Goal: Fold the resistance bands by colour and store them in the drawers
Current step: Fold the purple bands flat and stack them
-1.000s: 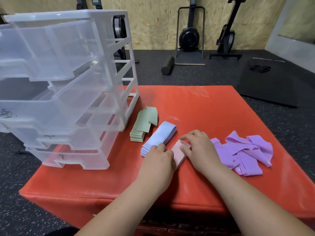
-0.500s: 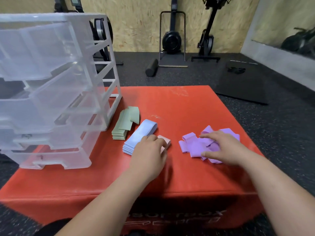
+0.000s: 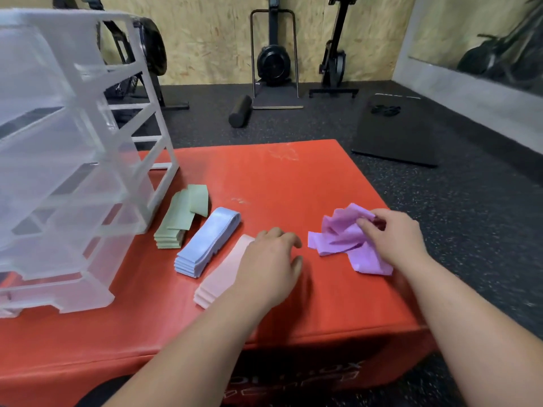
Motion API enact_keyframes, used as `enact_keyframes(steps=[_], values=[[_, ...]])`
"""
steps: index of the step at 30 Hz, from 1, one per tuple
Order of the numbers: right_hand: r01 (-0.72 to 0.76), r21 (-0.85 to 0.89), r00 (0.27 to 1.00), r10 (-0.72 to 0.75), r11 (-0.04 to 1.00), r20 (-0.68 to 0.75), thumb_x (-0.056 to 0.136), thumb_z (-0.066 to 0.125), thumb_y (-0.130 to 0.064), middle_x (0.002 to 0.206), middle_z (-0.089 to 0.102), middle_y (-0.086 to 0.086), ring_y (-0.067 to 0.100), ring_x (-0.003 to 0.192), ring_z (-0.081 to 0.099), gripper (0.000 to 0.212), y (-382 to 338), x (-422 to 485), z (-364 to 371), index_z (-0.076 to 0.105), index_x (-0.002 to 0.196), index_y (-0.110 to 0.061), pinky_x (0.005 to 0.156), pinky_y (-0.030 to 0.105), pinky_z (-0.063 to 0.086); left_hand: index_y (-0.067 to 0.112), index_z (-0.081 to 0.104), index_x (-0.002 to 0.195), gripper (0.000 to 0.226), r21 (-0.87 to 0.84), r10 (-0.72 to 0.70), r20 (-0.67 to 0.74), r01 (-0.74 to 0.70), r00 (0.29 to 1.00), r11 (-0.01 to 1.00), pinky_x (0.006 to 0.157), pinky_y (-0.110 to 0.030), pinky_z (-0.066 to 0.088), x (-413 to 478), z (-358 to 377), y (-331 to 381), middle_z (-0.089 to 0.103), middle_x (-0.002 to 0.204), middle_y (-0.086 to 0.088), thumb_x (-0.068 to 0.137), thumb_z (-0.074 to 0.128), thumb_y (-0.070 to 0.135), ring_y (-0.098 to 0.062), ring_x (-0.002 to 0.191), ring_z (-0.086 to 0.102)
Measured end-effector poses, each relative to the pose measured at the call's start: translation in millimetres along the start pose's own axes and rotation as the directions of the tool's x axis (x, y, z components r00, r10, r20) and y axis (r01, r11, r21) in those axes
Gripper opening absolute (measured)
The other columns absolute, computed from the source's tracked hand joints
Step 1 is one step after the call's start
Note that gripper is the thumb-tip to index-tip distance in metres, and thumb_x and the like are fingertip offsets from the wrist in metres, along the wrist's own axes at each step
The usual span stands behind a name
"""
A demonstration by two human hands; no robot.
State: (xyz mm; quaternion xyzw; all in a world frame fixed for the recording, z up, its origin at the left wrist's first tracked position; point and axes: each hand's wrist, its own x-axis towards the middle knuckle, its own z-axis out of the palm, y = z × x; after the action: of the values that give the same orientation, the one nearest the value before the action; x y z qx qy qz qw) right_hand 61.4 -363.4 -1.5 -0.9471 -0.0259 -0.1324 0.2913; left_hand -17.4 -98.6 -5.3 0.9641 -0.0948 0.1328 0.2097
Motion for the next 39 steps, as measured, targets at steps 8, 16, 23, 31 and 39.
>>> enact_keyframes(steps=[8,16,23,31,39], values=[[-0.012,0.306,0.989,-0.033,0.952,0.144,0.1,0.067,-0.035,0.083,0.074,-0.014,0.014,0.083,0.067,0.014,-10.9,18.2,-15.6,0.077,0.09,-0.035,0.072,0.033,0.048,0.026,0.063,0.132,0.041,-0.052,0.0,-0.015,-0.001,1.0,0.999,0.097,-0.045,0.049,26.9,16.3,7.6,0.06,0.126,0.0,0.093,0.068,0.032,-0.029,0.113,0.057],[-0.036,0.47,0.996,-0.005,0.882,0.086,0.099,0.069,-0.025,0.094,0.079,-0.008,0.022,0.091,0.073,0.016,-16.3,18.9,-41.7,0.079,0.104,-0.036,0.081,0.047,0.062,0.022,0.064,0.134,0.041,-0.157,0.011,-0.071,-0.023,0.997,0.987,0.101,-0.043,0.048,42.6,26.7,12.6,0.061,0.129,0.0,0.093,0.069,0.027,-0.027,0.116,0.06],[-0.098,0.709,0.993,0.024,0.698,0.114,0.092,0.078,-0.007,0.094,0.078,0.004,0.016,0.086,0.072,0.027,-34.2,2.4,-51.5,0.078,0.112,-0.024,0.08,0.034,0.063,0.028,0.062,0.14,0.046,-0.495,-0.042,-0.079,-0.002,0.996,0.869,0.095,-0.029,0.052,45.8,17.9,31.5,0.067,0.13,0.018,0.097,0.072,0.039,-0.004,0.113,0.063],[-0.084,0.731,0.996,0.027,0.677,0.09,0.096,0.074,-0.01,0.093,0.078,0.009,0.016,0.076,0.071,0.018,-59.0,-14.0,-47.0,0.076,0.112,-0.018,0.072,0.031,0.064,0.031,0.067,0.128,0.037,-0.688,-0.074,-0.012,0.046,0.997,0.724,0.084,-0.043,0.06,46.6,11.8,37.7,0.077,0.094,0.01,0.093,0.077,0.023,-0.013,0.089,0.074],[-0.166,0.685,0.976,0.216,0.709,0.012,0.096,0.074,-0.018,0.082,0.073,0.008,0.014,0.067,0.072,0.009,-47.5,-11.4,-41.0,0.074,0.104,-0.018,0.071,0.047,0.067,0.019,0.068,0.121,0.03,-0.793,-0.055,0.091,0.106,0.994,0.6,0.076,-0.038,0.059,46.4,7.9,34.3,0.076,0.084,0.002,0.094,0.078,0.01,-0.022,0.075,0.071]])
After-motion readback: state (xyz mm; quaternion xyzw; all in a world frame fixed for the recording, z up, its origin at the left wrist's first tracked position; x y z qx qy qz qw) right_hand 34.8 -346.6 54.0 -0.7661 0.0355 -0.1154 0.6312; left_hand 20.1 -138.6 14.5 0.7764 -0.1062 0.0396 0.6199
